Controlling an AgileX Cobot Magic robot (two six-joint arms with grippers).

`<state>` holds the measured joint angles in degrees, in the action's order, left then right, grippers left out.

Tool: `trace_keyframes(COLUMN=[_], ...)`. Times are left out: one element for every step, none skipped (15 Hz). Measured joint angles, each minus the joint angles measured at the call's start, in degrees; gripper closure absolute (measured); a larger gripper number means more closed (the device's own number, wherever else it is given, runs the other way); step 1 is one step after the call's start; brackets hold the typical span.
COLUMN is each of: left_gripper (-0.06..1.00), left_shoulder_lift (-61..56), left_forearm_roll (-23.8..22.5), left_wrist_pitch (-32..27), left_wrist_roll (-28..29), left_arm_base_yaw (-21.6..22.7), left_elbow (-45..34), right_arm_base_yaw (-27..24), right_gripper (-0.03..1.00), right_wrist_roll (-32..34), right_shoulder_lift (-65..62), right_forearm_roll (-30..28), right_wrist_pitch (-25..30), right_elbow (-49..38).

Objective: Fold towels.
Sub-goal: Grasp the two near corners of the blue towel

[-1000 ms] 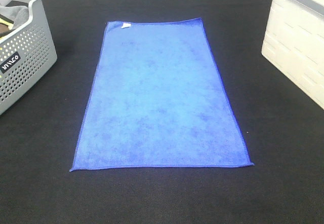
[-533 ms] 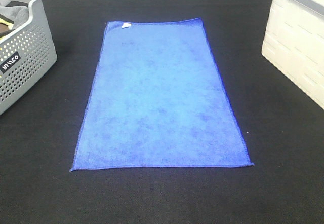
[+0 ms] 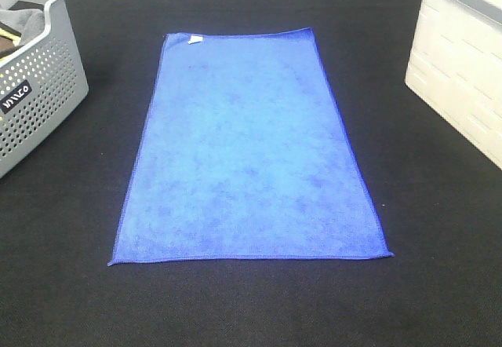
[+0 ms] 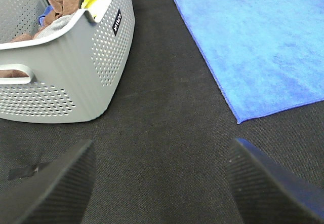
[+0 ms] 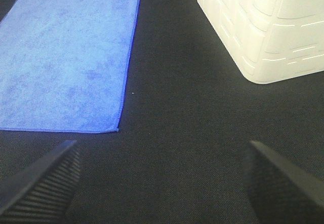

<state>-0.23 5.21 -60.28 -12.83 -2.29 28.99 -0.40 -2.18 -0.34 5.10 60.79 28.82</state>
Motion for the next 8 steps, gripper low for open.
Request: trace_keyframes(left_gripper=[0.25,0.25,0.25,0.25,0.25,0.25,0.25,0.25], left_shoulder_lift=[0.0,0.0,0.0,0.0,0.0,0.0,0.0,0.0], left_forearm_roll=[0.0,0.0,0.0,0.0,0.0,0.0,0.0,0.0], left_wrist_pitch=[0.0,0.0,0.0,0.0,0.0,0.0,0.0,0.0], left_wrist_roll=[0.0,0.0,0.0,0.0,0.0,0.0,0.0,0.0], left_arm_base_yaw=[0.0,0.0,0.0,0.0,0.0,0.0,0.0,0.0], left_elbow=[0.0,0.0,0.0,0.0,0.0,0.0,0.0,0.0], right_arm_base_yaw=[0.0,0.0,0.0,0.0,0.0,0.0,0.0,0.0], right_gripper=[0.15,0.15,0.15,0.15,0.15,0.15,0.15,0.15], right_wrist_roll=[0.0,0.0,0.0,0.0,0.0,0.0,0.0,0.0], right_shoulder_lift=[0.0,0.0,0.0,0.0,0.0,0.0,0.0,0.0], right_forearm_roll=[0.0,0.0,0.0,0.0,0.0,0.0,0.0,0.0], right_wrist_pitch=[0.0,0.0,0.0,0.0,0.0,0.0,0.0,0.0], right_elbow=[0.0,0.0,0.0,0.0,0.0,0.0,0.0,0.0])
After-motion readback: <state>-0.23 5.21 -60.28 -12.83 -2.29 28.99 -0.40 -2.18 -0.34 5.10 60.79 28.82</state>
